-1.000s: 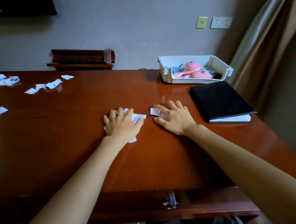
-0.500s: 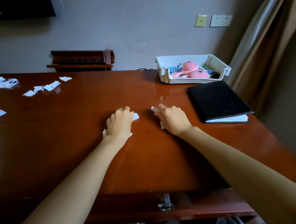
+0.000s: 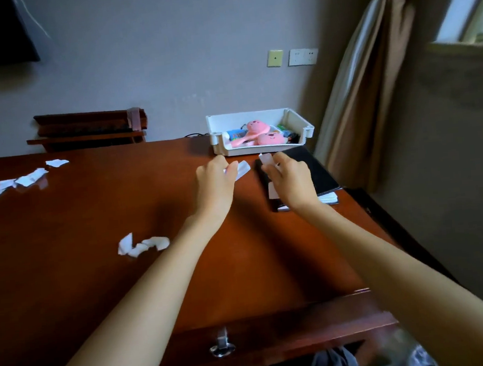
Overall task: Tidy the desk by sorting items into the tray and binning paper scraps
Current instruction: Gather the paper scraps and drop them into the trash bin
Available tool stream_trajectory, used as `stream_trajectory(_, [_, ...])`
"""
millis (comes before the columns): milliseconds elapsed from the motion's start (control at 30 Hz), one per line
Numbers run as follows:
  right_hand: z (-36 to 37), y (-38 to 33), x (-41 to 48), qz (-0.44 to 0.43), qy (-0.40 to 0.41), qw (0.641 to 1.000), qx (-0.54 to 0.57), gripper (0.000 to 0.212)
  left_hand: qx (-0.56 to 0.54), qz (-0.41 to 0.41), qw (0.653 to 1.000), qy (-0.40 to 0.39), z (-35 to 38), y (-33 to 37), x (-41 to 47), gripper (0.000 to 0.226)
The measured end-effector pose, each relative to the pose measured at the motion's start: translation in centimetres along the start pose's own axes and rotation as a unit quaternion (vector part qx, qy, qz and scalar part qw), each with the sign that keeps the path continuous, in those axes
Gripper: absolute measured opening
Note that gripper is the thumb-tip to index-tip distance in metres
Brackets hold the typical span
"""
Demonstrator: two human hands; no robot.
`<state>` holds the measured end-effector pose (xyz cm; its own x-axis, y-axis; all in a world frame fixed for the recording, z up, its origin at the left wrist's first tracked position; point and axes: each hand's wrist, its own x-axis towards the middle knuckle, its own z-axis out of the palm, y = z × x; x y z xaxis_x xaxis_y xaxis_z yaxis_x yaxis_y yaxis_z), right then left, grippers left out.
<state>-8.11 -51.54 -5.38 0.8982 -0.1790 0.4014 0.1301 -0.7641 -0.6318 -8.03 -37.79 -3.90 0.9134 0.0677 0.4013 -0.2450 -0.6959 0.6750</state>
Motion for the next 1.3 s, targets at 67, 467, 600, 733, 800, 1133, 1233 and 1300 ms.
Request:
stream_trajectory(67, [-3.0,2.1,-0.6,0.016,0.038,0.999,0.000,0.020,-0.046,0.015,0.999,-0.010,1.8,2.8,-1.0,0.032])
stream_trajectory(467, [-18.3,19.8,-11.8,0.172,0.199,0.964,-0.025,0.026,-0.167,0.133,0.957,-0.194,17.9,19.3,-14.0,0.030])
stream_trajectory(600, [-20.3,26.1,-16.0,0.246,0.202,0.947,-0.044,0.025,-0.178,0.135,0.936,-0.273,23.4,21.6,-18.3,0.033])
stream_trajectory(733, [-20.3,32.1,-19.4,0.321,0.192,0.926,-0.054,0.027,-0.155,0.115,0.918,-0.345,29.2,22.3,-21.7,0.032])
stream_trajectory(800, [-19.7,35.2,-21.0,0.359,0.176,0.915,-0.059,0.028,-0.135,0.095,0.910,-0.380,32.3,21.9,-23.2,0.031])
stream_trajectory(1133, [-14.7,48.0,-27.0,0.525,0.055,0.848,-0.052,0.034,0.003,0.034,0.856,-0.516,46.0,17.0,-29.1,0.031])
stream_trajectory(1233, [-12.5,50.9,-28.5,0.544,0.008,0.837,-0.054,0.034,0.022,0.004,0.839,-0.544,49.6,14.9,-30.3,0.028])
stream_trajectory(1300, [-11.3,52.5,-29.4,0.549,-0.025,0.833,-0.062,0.039,0.031,-0.014,0.829,-0.558,51.6,13.5,-31.2,0.027])
